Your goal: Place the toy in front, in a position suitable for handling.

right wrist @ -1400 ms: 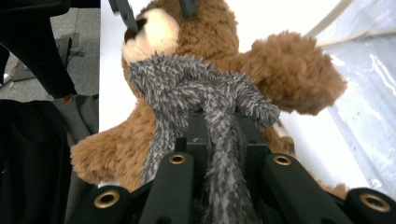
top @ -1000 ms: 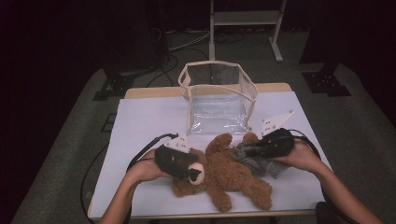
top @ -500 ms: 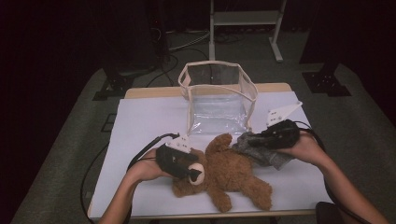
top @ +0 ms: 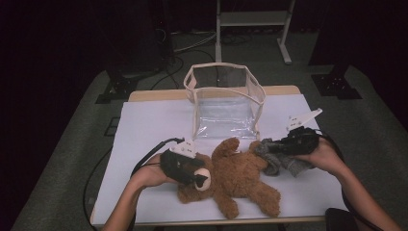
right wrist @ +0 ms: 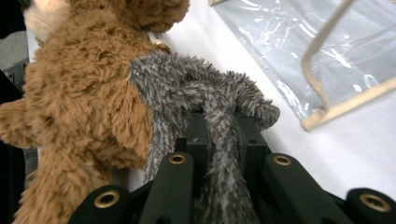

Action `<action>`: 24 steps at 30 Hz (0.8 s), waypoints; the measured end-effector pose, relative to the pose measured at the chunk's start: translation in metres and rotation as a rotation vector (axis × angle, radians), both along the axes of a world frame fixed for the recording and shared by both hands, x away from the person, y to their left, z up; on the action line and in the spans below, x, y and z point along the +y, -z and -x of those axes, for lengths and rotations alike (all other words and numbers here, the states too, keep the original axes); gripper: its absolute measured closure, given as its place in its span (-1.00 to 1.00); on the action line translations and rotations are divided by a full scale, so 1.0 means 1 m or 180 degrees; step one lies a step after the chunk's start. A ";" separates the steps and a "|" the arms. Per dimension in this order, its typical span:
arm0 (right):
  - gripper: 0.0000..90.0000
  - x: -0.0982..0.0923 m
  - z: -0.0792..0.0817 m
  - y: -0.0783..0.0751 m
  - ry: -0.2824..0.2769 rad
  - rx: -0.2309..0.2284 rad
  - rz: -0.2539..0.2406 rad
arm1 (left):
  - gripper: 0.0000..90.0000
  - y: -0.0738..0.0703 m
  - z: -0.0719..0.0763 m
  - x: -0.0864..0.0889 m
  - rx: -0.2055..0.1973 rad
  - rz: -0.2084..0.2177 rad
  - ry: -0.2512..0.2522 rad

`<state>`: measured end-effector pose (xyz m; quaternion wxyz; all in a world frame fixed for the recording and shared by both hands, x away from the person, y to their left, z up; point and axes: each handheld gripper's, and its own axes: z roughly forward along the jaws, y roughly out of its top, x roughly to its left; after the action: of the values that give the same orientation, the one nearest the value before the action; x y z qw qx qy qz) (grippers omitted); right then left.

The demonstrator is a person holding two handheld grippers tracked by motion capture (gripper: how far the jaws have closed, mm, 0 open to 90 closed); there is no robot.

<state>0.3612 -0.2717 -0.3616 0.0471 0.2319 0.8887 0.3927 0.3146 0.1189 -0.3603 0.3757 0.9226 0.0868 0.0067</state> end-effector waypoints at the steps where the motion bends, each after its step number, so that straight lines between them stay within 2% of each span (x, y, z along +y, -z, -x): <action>1: 0.74 -0.004 0.002 -0.006 0.0013 -0.0043 -0.0004 | 0.03 0.000 0.000 0.000 -0.0004 -0.0004 0.0002; 6: 0.74 0.004 0.004 -0.019 -0.0058 -0.0149 -0.0040 | 0.03 0.000 0.000 -0.001 -0.0003 0.0000 -0.0001; 7: 0.74 0.014 0.003 -0.025 -0.0128 -0.0186 -0.0063 | 0.03 0.000 0.000 -0.001 0.0001 -0.0003 0.0006; 8: 0.74 0.014 0.003 -0.025 -0.0128 -0.0186 -0.0063 | 0.03 0.000 0.000 -0.001 0.0001 -0.0003 0.0006; 9: 0.74 0.025 0.001 -0.027 -0.0195 -0.0193 -0.0057 | 0.03 0.000 0.000 -0.001 -0.0011 0.0001 0.0005; 14: 0.74 0.044 -0.004 -0.017 -0.0286 -0.0149 -0.0014 | 0.03 0.001 0.000 0.000 0.0000 0.0036 -0.0001; 17: 0.74 0.041 -0.005 -0.009 -0.0255 -0.0084 -0.0005 | 0.03 0.002 -0.001 0.001 -0.0012 0.0050 -0.0014; 19: 0.74 0.029 -0.005 0.000 -0.0185 -0.0003 -0.0037 | 0.03 0.001 -0.002 0.000 -0.0038 0.0043 -0.0032; 20: 0.74 0.029 -0.005 0.000 -0.0185 -0.0003 -0.0037 | 0.03 0.001 -0.002 0.000 -0.0038 0.0043 -0.0032; 22: 0.74 0.017 0.000 0.001 -0.0151 0.0032 -0.0106 | 0.02 0.001 -0.004 -0.002 -0.0037 0.0041 -0.0047; 24: 0.74 0.016 0.003 -0.002 -0.0157 0.0019 -0.0111 | 0.02 0.001 -0.005 -0.002 -0.0032 0.0041 -0.0052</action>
<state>0.3584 -0.2561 -0.3597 0.0307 0.2119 0.8873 0.4084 0.3197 0.1166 -0.3616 0.3821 0.9194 0.0925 0.0138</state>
